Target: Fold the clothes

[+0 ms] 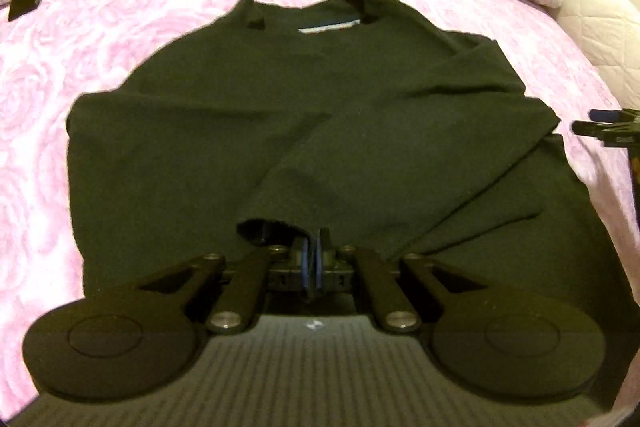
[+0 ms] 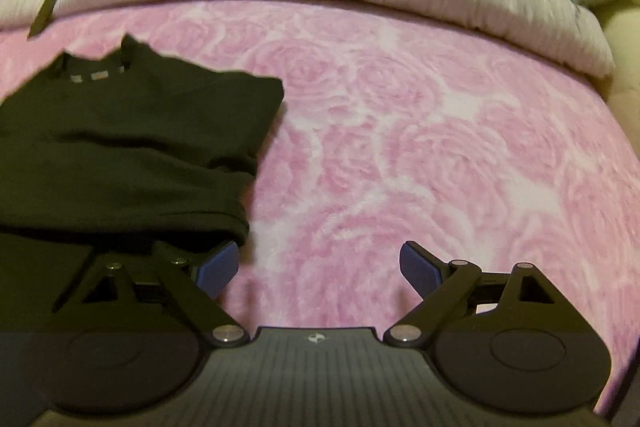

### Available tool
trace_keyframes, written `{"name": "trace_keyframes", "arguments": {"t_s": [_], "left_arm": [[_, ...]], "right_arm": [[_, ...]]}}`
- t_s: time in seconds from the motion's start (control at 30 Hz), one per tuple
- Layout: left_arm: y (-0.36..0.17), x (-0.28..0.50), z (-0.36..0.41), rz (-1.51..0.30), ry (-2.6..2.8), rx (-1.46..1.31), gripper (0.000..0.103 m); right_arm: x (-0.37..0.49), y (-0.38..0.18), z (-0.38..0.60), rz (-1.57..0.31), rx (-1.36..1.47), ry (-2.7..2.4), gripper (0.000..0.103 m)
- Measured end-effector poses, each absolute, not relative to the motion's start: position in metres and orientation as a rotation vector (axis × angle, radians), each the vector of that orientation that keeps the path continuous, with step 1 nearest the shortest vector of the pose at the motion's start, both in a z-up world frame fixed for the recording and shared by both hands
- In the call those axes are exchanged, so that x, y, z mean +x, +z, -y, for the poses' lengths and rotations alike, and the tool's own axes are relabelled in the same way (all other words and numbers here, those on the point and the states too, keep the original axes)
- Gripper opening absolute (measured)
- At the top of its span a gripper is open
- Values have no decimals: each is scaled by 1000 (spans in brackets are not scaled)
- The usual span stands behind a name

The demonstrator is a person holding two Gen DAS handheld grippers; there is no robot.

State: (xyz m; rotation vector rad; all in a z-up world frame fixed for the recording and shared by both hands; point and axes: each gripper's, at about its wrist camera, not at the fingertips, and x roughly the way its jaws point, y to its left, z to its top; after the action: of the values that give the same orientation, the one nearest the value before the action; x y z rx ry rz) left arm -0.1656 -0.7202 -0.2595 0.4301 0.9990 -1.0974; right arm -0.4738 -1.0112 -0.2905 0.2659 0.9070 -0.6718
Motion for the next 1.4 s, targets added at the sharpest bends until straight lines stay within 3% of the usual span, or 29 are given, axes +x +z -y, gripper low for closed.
{"name": "trace_keyframes", "arguments": {"t_s": [0.17, 0.33, 0.43, 0.5, 0.57, 0.67, 0.77, 0.87, 1.0, 1.17, 1.4], "left_arm": [[-247, -165, 710, -916, -1097, 357, 2], [-276, -165, 711, -1085, -1095, 476, 2], [-276, -164, 709, -1111, -1102, 461, 3], [-276, -163, 707, -1107, -1101, 466, 5], [-276, -162, 706, -1102, -1100, 470, 7], [-274, -162, 702, -1098, -1098, 457, 11], [-269, -162, 693, -1096, -1087, 426, 15], [-259, -159, 679, -1087, -1067, 350, 28], [-247, -153, 663, -1037, -1027, 270, 28], [-253, -143, 689, -1005, -1027, 296, 28], [-276, -118, 712, -1088, -1000, 324, 31]], "right_arm": [[-472, -267, 1008, -831, 288, -625, 89], [-431, -267, 1022, -777, 323, -503, 87], [-395, -276, 1035, -783, 345, -435, 79], [-376, -284, 1047, -786, 348, -402, 70], [-351, -299, 1061, -837, 371, -357, 54], [-319, -322, 1078, -918, 314, -331, 44], [-308, -320, 1096, -843, 293, -366, 44], [-318, -303, 1102, -761, 360, -410, 45], [-344, -292, 1072, -749, 347, -368, 45], [-365, -321, 1039, -883, 314, -297, 46], [-387, -316, 1026, -926, 263, -294, 48]]}}
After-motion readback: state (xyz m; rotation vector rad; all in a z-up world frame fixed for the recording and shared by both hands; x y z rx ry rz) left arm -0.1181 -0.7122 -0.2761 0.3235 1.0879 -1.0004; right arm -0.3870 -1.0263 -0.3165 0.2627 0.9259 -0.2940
